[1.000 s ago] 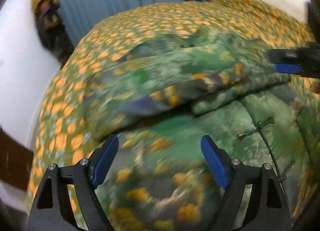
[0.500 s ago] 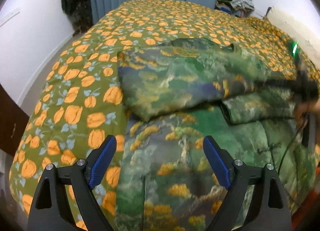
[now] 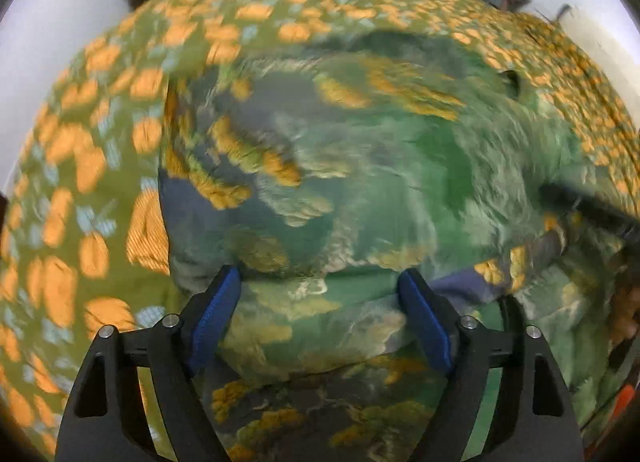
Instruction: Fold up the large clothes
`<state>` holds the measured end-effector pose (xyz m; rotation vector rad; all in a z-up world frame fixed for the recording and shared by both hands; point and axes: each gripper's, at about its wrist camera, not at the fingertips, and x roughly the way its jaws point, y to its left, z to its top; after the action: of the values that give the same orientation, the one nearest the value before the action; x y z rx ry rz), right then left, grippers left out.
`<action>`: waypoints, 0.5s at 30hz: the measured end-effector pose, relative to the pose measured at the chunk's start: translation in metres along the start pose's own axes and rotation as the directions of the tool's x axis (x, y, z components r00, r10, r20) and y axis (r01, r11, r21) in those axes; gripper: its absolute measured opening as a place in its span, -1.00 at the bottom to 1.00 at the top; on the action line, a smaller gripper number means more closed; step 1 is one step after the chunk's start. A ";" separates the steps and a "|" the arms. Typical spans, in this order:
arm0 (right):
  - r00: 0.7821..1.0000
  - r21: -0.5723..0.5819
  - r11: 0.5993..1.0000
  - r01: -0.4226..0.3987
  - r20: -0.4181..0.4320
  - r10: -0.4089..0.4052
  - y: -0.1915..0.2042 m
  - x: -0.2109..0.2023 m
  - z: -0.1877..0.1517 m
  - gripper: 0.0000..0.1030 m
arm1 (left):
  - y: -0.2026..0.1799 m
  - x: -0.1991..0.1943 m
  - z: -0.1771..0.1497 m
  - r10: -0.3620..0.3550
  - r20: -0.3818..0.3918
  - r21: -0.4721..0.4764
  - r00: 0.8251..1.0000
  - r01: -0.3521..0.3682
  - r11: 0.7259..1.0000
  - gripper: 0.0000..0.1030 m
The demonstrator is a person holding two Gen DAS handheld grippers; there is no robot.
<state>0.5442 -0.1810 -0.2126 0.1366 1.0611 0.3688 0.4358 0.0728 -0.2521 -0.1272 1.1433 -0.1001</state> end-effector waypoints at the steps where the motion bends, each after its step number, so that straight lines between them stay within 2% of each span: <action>1: 1.000 -0.005 1.000 0.007 0.011 -0.007 -0.001 0.006 -0.006 -0.18 | -0.001 -0.001 -0.002 0.003 0.008 0.008 1.000 -0.003 1.000 0.63; 4: 0.999 -0.017 1.000 0.013 0.051 -0.012 0.003 0.004 -0.012 -0.18 | -0.010 -0.013 0.000 0.033 -0.018 0.041 0.999 -0.033 0.999 0.62; 6: 0.999 -0.020 1.000 0.000 0.049 0.001 0.001 0.002 -0.013 -0.18 | -0.013 -0.031 0.010 0.021 -0.019 0.043 1.000 -0.020 0.999 0.61; 8: 0.999 -0.024 1.000 -0.012 0.050 0.013 0.000 -0.001 -0.017 -0.18 | -0.012 -0.053 0.028 -0.028 0.017 0.028 0.999 0.027 0.999 0.62; 11: 0.998 -0.034 0.999 -0.019 0.064 0.021 0.000 -0.006 -0.026 -0.18 | -0.009 -0.072 0.054 -0.047 0.098 -0.009 0.994 0.049 0.999 0.82; 15: 0.999 -0.022 1.000 -0.009 0.050 0.010 0.000 -0.002 -0.019 -0.18 | 0.004 -0.050 0.080 0.010 0.129 -0.071 0.992 -0.001 0.997 0.84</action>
<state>0.5270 -0.1832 -0.2200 0.1304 1.0068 0.3835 0.4884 0.0878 -0.1749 -0.1913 1.0182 -0.0457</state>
